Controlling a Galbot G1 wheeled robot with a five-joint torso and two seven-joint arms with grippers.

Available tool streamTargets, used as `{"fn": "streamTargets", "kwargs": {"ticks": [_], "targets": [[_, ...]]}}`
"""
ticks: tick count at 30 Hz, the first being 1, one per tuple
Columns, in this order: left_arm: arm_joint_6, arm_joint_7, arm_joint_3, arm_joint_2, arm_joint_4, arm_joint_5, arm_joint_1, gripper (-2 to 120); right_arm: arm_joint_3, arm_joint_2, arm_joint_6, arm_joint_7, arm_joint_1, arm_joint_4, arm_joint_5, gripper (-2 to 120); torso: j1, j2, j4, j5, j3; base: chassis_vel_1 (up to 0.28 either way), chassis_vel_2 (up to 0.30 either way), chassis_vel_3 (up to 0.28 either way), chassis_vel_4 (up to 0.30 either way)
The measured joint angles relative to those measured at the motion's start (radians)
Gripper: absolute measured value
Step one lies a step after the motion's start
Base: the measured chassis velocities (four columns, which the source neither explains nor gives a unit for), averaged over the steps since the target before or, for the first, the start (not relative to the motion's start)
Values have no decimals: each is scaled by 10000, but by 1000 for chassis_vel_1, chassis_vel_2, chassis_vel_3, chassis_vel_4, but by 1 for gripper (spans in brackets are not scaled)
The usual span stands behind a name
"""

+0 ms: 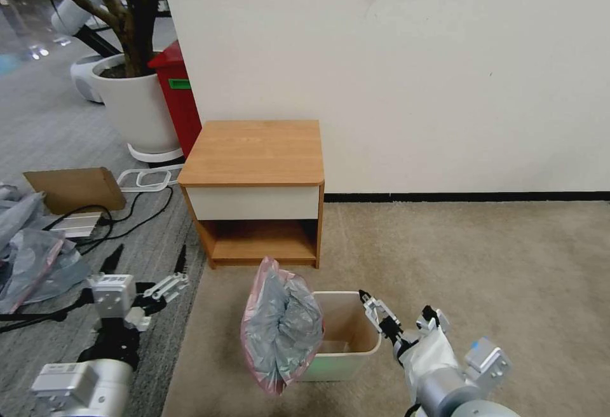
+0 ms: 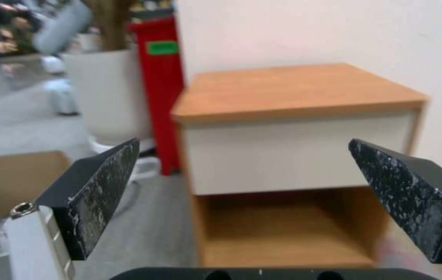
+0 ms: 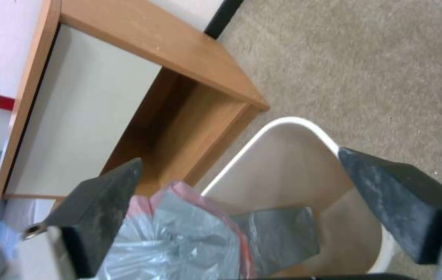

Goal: Pick up the garbage bag from the table and place it over the trash can.

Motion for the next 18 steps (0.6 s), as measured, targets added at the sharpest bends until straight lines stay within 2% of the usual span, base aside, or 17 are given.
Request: {"fn": "streamTargets", "kwargs": {"ticks": [2,5,6,10,11,15,16,18], "targets": [[100,15,207,124,-1,-41,-85,100,29,67,1,-6,-3,-12,-38,100,0,0,1,0,0,0,0,0,0],[677,29,1335,723,0,-205,-527,100,107,217,3,-42,-8,-109,-180,100,0,0,-1,0,0,0,0,0,0],[677,29,1335,723,0,-205,-527,100,107,217,3,-42,-8,-109,-180,100,0,0,-1,0,0,0,0,0,0],[1255,-41,3023,1255,362,-20,-1712,100,126,317,135,-211,-35,-445,-703,100,0,0,-1,0,1,0,0,0,0],[1255,-41,3023,1255,362,-20,-1712,100,126,317,135,-211,-35,-445,-703,100,0,0,-1,0,1,0,0,0,0],[1881,-557,4865,1266,1172,370,-2757,100,100,414,377,-554,-117,-782,-1468,100,0,0,-2,0,1,0,0,0,0],[1881,-557,4865,1266,1172,370,-2757,100,100,414,377,-554,-117,-782,-1468,100,0,0,-2,0,1,0,0,0,0],[2379,-1128,5596,1157,1475,546,-2980,100,106,483,445,-626,-140,-800,-1623,100,0,0,-2,0,1,0,0,0,0]]}}
